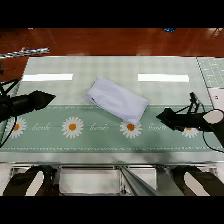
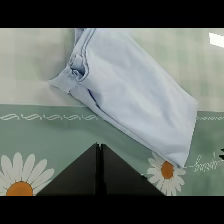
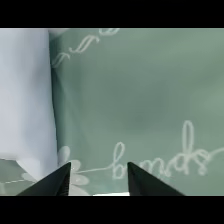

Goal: Fold the shirts.

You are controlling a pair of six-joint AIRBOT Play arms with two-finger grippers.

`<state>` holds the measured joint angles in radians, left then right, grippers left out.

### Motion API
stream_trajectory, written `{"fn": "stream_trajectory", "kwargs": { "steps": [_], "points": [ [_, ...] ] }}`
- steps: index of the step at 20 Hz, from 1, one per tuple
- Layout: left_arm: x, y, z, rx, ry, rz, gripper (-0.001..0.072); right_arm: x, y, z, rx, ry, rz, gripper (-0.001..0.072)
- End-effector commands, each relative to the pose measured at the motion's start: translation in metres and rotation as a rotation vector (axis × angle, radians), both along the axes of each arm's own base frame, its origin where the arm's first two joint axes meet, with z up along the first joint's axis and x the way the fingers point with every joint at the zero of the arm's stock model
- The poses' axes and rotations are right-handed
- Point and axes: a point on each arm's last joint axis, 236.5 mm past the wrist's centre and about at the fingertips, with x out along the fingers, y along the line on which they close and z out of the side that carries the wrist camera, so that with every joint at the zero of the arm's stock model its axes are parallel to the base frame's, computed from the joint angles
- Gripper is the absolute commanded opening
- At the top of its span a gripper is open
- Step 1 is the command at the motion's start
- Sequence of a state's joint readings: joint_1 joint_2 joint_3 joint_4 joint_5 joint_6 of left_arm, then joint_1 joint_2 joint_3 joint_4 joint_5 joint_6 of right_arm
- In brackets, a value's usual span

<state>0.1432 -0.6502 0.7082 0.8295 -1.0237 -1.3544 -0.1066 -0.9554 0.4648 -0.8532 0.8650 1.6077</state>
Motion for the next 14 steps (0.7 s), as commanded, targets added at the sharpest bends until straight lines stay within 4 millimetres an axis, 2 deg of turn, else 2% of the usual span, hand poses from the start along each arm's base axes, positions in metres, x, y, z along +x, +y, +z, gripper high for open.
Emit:
{"fn": "stream_trajectory", "kwargs": {
  "steps": [1, 3, 10, 11, 12, 13, 14],
  "points": [
    [0.003, 0.001, -0.007, -0.004, 0.019, 0.005, 0.0019, 0.02, 0.028, -0.017, 0.193, 0.002, -0.057, 0.0419],
    [0.005, 0.001, -0.011, -0.006, 0.033, 0.004, 0.0019, 0.035, 0.043, -0.019, 0.253, -0.007, -0.041, 0.0419],
    [0.007, -0.001, -0.016, -0.024, 0.053, 0.004, 0.0019, 0.06, 0.115, -0.049, 0.269, 0.088, 0.154, 0.0413],
    [0.007, -0.001, -0.016, -0.024, 0.053, 0.004, 0.0019, 0.066, 0.124, -0.048, 0.278, 0.087, 0.181, 0.0375],
    [0.007, -0.001, -0.016, -0.024, 0.053, 0.003, 0.002, 0.074, 0.131, -0.04, 0.283, 0.056, 0.219, 0.0222],
    [0.007, -0.001, -0.016, -0.024, 0.053, 0.003, 0.0019, 0.088, 0.136, -0.024, 0.271, -0.033, 0.289, 0.0018],
    [0.007, -0.001, -0.016, -0.024, 0.053, 0.003, 0.0019, 0.103, 0.141, -0.005, 0.278, -0.091, 0.322, 0.002]
  ]
}}
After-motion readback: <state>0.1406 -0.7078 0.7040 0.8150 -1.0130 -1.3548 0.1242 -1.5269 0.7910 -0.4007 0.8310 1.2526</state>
